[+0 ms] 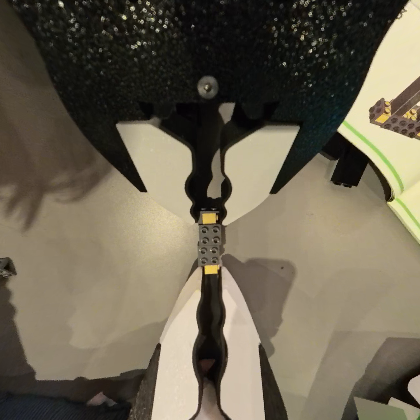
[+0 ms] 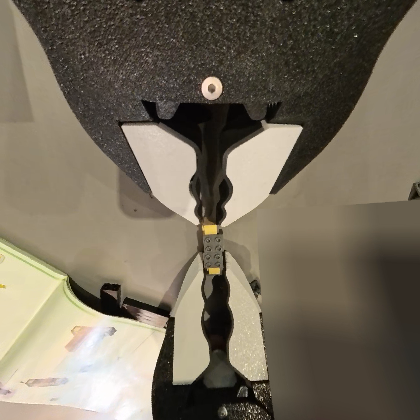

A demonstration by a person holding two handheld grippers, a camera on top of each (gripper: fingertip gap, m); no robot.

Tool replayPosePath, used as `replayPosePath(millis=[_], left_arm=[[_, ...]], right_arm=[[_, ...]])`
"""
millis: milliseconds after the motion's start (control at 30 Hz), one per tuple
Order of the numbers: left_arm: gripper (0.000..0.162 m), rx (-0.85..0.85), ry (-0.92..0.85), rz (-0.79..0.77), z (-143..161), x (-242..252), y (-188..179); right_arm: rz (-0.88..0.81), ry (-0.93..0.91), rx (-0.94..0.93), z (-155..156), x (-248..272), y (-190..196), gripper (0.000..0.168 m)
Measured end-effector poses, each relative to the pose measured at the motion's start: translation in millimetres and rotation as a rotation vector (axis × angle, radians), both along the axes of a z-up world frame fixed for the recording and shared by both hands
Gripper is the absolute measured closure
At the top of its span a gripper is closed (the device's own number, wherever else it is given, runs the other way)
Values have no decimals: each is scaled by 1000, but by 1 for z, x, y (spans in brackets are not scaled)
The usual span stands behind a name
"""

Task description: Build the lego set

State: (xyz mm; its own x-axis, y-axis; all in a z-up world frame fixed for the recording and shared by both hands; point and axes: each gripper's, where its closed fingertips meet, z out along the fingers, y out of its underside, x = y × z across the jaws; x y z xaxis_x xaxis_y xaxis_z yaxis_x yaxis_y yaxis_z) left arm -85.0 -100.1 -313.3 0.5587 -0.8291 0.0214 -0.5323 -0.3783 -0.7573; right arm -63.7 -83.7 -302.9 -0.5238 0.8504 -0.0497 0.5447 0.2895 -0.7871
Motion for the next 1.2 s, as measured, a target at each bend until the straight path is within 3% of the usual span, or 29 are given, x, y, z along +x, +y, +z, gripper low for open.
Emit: replayPosePath(millis=[967,1100,1200], left_arm=[[145,-10,-9,-23,0,1,-2],[145,-13,-13,-33,-1,2,-3],[145,-12,-13,-33,0,3,-4]], right_arm=[[26,6,27,-2,-1,-4,158],[18,-19,16,-4,-1,-3,146],[35,-19,1,-3,-1,-5,155]])
